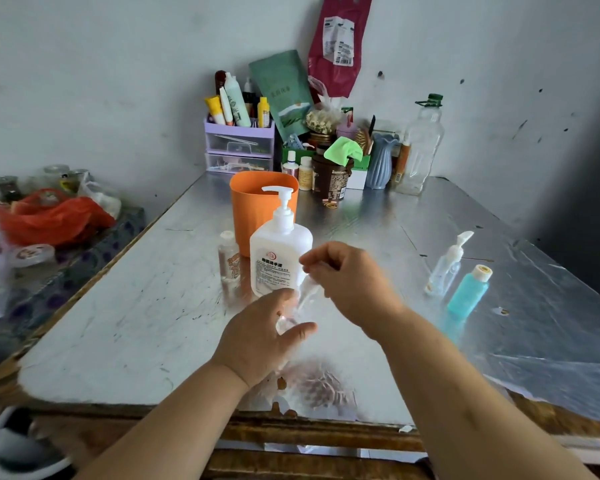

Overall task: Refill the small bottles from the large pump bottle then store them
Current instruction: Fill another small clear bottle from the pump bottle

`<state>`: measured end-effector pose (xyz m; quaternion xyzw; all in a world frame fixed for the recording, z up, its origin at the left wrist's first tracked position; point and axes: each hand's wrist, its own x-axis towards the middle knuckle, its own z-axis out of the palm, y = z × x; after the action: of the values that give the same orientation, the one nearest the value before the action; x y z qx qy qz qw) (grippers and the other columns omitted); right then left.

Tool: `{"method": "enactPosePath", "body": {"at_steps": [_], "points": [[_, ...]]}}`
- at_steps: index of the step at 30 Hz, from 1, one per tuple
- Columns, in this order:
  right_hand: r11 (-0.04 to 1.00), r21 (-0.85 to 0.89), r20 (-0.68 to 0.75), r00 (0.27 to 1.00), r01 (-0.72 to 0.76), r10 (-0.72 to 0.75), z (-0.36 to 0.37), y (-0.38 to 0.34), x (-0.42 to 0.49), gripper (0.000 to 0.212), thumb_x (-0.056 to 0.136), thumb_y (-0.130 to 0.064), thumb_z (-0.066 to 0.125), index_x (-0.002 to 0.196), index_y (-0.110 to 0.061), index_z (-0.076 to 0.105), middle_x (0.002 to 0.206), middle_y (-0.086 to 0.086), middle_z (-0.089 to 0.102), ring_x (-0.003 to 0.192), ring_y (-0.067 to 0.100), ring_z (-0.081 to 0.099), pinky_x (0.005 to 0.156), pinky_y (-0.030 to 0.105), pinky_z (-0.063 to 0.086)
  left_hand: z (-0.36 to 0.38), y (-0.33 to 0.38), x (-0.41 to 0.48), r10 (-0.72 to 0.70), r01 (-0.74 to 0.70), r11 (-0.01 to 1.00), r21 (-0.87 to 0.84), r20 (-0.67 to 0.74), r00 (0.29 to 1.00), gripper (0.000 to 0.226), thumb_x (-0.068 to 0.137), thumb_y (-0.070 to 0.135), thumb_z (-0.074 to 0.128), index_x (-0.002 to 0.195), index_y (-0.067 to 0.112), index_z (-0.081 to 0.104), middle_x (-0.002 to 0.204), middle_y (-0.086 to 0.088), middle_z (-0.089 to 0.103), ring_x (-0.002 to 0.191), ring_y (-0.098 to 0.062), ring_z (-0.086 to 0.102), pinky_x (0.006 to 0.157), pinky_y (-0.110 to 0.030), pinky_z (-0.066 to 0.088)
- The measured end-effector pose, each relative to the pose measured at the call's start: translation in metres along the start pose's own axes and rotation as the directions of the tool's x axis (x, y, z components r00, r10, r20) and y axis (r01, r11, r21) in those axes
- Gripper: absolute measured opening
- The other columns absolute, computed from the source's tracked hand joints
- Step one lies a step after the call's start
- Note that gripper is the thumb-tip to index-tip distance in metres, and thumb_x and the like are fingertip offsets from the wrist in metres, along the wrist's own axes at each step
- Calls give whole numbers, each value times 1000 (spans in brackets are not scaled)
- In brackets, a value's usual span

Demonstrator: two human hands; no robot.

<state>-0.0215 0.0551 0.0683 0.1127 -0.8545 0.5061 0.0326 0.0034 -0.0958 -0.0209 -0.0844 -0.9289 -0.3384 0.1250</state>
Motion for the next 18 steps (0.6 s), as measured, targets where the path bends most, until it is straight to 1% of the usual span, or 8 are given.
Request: {"method": "enactPosePath", "body": {"at_steps": [2,4,6,7,9,12,15,18], "points": [[999,38,35,999,2,-3,9,-5,-1,18,90,-13,57,89,-29,67,87,-8,71,57,3,53,60,19,48,-1,0,-1,11,-11,1000,5,-26,1000,33,89,54,57,109,30,48,115,12,62,99,-11,60,76,-17,42],[997,77,33,999,-7,5,12,-4,-1,17,88,-20,63,103,-28,62,93,-5,70,64,8,58,61,22,51,-1,-1,0,17,-17,1000,-1,-50,999,28,90,52,56,104,30,46,114,6,66,96,-12,62,72,-15,39],[997,57,10,998,-54,54,14,-1,-1,36,80,-32,73,111,-26,56,97,-6,66,75,10,61,64,24,53,-1,-5,1,20,-21,1000,-6,-51,998,34,91,54,53,111,27,50,118,5,67,102,-14,64,77,-19,44],[996,21,6,996,-87,87,13,1,-1,40,75,-37,77,108,-23,57,93,-6,65,74,10,60,62,24,51,-1,-6,1,24,-25,1000,-12,-44,999,40,91,56,52,118,27,51,123,7,66,107,-14,64,82,-22,47],[990,-21,36,990,-138,139,13,3,-3,34,73,-39,78,91,-16,62,73,-5,61,59,10,52,51,22,41,0,-9,1,39,-40,999,-36,-22,999,54,89,63,49,131,29,47,133,9,61,117,-14,61,93,-30,51],[993,-4,70,990,-119,119,13,8,-6,26,79,-34,73,80,-12,61,63,-1,53,56,13,47,49,23,36,2,-12,2,51,-50,995,-84,10,999,68,82,74,41,134,30,46,134,9,60,119,-13,59,95,-36,51],[997,-54,94,994,-58,63,13,7,-5,20,84,-30,69,87,-12,63,68,0,55,59,14,48,53,24,39,2,-14,2,41,-39,994,-106,22,999,69,80,75,39,130,27,48,131,8,62,117,-14,60,93,-37,52],[992,62,159,983,-108,97,11,11,-6,26,81,-27,72,104,-20,61,87,-1,66,69,13,58,62,22,46,2,-13,1,49,-46,993,-109,26,998,59,86,68,46,130,29,48,130,8,62,115,-13,61,91,-34,52]]}}
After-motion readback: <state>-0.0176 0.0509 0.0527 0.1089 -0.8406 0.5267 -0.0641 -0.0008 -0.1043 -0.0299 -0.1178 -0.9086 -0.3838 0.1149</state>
